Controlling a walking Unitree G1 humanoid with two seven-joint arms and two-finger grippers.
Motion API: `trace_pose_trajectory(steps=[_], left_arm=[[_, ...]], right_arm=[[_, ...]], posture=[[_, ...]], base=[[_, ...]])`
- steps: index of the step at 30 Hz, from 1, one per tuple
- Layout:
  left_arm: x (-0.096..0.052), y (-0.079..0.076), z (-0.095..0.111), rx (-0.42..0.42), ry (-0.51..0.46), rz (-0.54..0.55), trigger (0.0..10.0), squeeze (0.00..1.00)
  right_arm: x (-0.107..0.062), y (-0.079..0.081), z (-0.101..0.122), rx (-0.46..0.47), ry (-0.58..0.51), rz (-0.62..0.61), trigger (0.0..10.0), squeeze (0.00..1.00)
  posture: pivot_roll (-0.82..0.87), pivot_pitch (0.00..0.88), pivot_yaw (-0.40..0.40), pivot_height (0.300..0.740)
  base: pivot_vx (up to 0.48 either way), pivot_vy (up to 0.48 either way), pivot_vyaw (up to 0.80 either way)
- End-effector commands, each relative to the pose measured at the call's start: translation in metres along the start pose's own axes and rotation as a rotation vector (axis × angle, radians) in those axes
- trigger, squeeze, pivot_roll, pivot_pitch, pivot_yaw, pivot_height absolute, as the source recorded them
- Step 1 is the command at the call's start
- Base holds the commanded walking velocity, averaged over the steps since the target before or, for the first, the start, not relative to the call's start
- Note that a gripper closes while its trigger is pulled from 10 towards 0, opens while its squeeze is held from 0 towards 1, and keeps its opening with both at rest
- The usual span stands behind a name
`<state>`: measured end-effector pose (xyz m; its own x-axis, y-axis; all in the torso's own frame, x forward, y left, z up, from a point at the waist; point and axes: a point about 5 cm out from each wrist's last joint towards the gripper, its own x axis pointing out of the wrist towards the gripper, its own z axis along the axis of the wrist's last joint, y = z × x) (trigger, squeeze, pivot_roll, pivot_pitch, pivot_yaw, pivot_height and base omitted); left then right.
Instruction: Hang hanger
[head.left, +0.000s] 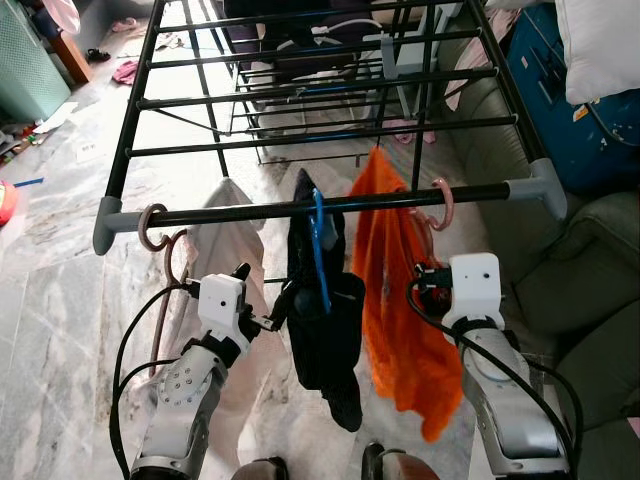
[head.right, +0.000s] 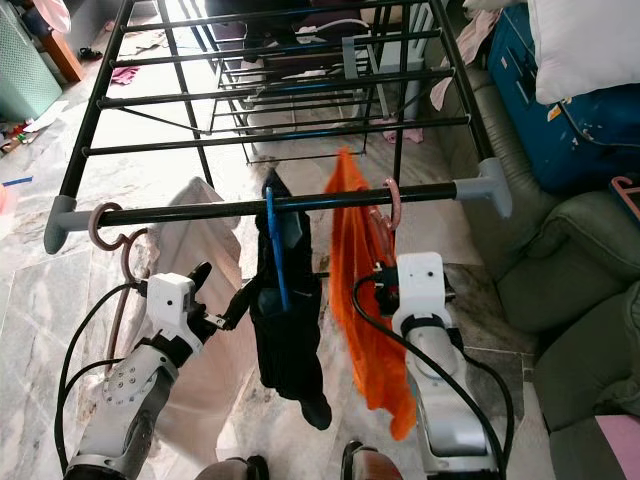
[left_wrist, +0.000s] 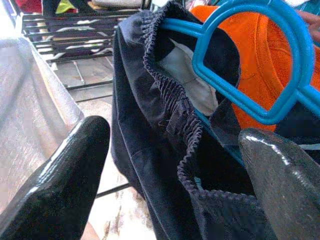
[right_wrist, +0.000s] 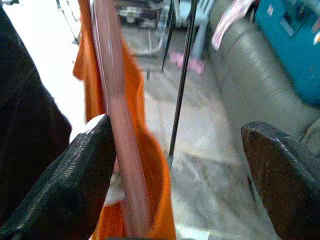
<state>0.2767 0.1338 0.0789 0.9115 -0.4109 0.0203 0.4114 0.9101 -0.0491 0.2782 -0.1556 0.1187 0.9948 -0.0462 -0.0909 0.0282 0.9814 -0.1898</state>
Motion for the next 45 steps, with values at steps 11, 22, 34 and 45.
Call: trace_pose_trajectory(steps=[11, 22, 34, 45], left_arm=[[-0.002, 0.009, -0.015, 0.034, 0.111, 0.113, 10.0, 0.00], [0.000, 0.009, -0.016, 0.055, 0.129, 0.134, 10.0, 0.00], [-0.002, 0.009, -0.019, 0.055, 0.139, 0.111, 10.0, 0.00], [-0.002, 0.009, -0.019, 0.045, 0.143, 0.103, 10.0, 0.00]], right_arm=[[-0.010, 0.004, 0.023, 0.064, -0.161, 0.057, 10.0, 1.00], [-0.011, 0.006, 0.015, 0.061, -0.124, 0.076, 10.0, 0.00], [-0.008, 0.007, 0.003, 0.105, -0.064, 0.062, 10.0, 0.00], [-0.006, 0.007, 0.000, 0.144, -0.048, 0.043, 10.0, 0.00]], posture=[[-0.11, 0.194, 0.055, 0.740], [-0.11, 0.191, 0.054, 0.740], [-0.10, 0.195, 0.061, 0.740], [-0.10, 0.198, 0.067, 0.740]], base=[[0.000, 0.000, 0.00], [0.000, 0.000, 0.00], [0.000, 0.000, 0.00], [0.000, 0.000, 0.00]])
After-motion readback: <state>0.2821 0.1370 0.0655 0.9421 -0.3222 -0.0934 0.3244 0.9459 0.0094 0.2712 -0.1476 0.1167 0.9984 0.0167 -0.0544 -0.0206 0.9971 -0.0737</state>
